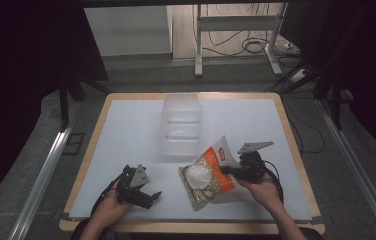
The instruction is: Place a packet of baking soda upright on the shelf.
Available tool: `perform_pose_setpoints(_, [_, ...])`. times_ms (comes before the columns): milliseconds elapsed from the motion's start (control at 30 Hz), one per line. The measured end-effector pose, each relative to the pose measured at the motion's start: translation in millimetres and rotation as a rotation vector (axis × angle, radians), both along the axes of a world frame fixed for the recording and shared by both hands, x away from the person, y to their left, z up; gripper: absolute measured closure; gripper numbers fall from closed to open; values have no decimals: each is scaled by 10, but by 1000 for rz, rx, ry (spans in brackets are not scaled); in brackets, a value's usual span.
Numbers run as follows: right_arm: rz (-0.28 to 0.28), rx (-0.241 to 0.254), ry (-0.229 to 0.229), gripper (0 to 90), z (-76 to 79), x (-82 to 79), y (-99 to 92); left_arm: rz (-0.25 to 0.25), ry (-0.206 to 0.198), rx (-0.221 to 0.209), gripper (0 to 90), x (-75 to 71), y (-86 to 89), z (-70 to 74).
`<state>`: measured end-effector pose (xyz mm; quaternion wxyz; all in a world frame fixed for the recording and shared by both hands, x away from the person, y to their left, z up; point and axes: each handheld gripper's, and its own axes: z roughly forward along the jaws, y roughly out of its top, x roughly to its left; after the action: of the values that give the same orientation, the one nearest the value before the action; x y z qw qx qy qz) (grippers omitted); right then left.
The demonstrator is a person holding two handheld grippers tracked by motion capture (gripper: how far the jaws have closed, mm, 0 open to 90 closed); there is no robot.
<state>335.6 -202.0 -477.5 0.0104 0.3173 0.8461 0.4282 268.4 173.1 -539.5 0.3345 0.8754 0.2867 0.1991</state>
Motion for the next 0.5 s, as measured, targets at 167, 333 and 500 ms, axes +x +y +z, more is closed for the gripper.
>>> perform_pose_setpoints(167, [17,8,-14,884,131,-32,76,4,-2,-11,29,4,16,9])
perform_pose_setpoints(333, [42,8,-39,884,299,-67,144,9,-1,-19,29,6,21,10])
perform_pose_setpoints(500, [35,0,-88,885,464,-109,142,10,-4,-24,26,7,27,15])
